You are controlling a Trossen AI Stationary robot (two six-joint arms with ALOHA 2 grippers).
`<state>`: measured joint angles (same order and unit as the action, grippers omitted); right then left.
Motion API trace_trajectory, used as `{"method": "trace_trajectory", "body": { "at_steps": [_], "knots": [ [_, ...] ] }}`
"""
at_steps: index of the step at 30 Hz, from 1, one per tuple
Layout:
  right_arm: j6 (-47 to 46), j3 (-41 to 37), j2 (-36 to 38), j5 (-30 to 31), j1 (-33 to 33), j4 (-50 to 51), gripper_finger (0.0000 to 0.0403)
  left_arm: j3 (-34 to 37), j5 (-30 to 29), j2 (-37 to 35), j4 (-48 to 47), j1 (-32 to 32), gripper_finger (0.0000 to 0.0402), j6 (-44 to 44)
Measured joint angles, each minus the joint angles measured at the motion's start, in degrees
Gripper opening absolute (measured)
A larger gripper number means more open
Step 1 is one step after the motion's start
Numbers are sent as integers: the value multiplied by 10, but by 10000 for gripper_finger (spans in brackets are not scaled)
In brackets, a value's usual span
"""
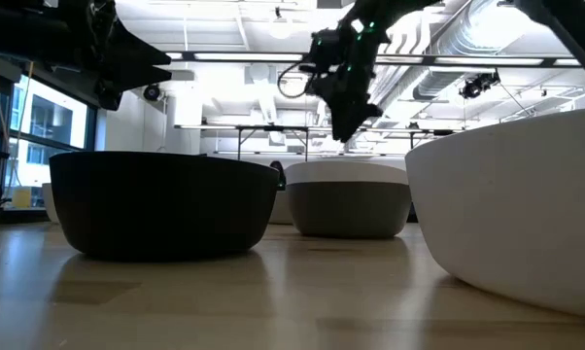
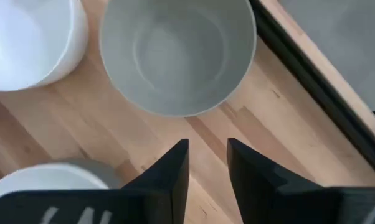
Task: Nest bowls inside each other
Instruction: Stack the gray bowl on top of the white bowl
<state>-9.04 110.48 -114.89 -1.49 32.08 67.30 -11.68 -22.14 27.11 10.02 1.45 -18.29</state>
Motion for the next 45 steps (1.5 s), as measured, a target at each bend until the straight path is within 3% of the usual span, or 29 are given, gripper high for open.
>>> {"method": "trace_trajectory", "body": {
  "at_steps": [4,13,22,45],
  "knots": [
    [-15,0,-20,33,3,-26,103,0,6,0,0,0,136,-3],
    [-109,0,-54,38,32,-42,103,0,5,0,-10,0,136,-2],
    [-192,0,-94,-20,37,-61,103,0,0,0,-17,0,136,0],
    [-246,0,-108,-10,39,-70,103,0,-17,0,-24,0,136,9]
  ]
}}
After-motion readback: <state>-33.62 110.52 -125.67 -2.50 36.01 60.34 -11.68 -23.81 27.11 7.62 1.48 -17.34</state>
